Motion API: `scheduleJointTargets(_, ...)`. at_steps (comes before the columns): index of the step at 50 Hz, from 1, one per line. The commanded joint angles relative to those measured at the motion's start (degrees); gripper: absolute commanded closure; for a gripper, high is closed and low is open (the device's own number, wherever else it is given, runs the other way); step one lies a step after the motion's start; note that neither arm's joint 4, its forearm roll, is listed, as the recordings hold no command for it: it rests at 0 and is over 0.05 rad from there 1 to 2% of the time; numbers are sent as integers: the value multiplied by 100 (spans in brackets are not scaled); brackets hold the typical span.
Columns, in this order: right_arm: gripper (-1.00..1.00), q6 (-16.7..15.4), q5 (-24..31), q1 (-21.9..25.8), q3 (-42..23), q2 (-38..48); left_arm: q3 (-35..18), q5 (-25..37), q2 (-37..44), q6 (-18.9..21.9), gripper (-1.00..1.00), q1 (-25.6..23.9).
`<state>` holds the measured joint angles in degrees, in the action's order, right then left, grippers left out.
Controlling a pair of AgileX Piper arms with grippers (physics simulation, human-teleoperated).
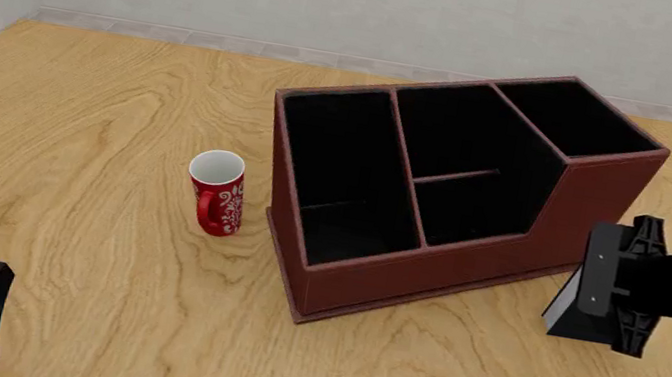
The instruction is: Pick up the book and place it in the left compartment of the caddy.
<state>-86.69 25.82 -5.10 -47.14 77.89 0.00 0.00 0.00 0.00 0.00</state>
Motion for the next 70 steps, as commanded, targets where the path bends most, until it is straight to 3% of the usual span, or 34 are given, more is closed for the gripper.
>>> scheduleJointTargets(1, -100, 177, 105, 55, 14, 107, 0, 0, 0, 0, -100, 0)
scheduleJointTargets(4, -100, 208, 171, 69, 28, 73, 0, 0, 0, 0, -100, 0)
scheduleJointTargets(5, 100, 249, 241, 119, 65, -10, 0, 0, 0, 0, -100, 0)
scheduleJointTargets(20, 100, 508, 831, 247, 123, -501, 0, 0, 0, 0, -100, 0)
scheduleJointTargets(28, 100, 468, 1055, 215, 195, -796, 0, 0, 0, 0, -100, 0)
scheduleJointTargets(60, 100, -145, 2247, -269, -38, -2347, 0, 0, 0, 0, -100, 0)
scheduleJointTargets(70, 100, 306, 3196, -70, -532, -2913, 0, 0, 0, 0, -100, 0)
